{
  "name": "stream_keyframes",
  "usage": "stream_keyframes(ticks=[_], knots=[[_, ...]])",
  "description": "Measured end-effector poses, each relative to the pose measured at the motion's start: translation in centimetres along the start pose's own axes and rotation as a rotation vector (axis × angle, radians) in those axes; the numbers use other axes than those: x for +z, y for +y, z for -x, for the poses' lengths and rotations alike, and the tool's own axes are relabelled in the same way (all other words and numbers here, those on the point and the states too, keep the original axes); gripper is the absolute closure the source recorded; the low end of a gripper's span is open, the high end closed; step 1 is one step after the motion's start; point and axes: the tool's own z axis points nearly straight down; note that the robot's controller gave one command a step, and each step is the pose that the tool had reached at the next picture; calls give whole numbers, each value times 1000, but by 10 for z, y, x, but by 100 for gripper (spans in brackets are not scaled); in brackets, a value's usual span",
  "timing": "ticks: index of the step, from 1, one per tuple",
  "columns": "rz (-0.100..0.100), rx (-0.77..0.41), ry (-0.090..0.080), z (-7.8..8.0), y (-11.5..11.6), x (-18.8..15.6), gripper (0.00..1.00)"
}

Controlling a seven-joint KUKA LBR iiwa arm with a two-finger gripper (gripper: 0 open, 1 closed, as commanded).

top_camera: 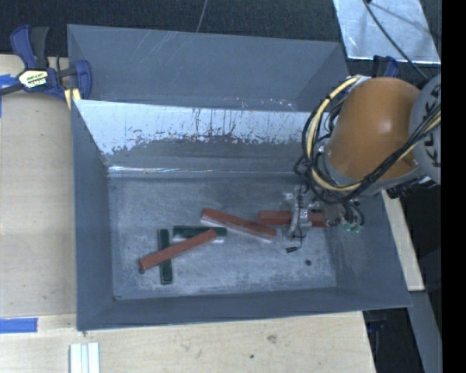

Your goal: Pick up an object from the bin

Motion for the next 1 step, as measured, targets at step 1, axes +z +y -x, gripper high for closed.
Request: stream_keyframes(ticks=[1], knots=[[0,-1,0,0,0,0,100]])
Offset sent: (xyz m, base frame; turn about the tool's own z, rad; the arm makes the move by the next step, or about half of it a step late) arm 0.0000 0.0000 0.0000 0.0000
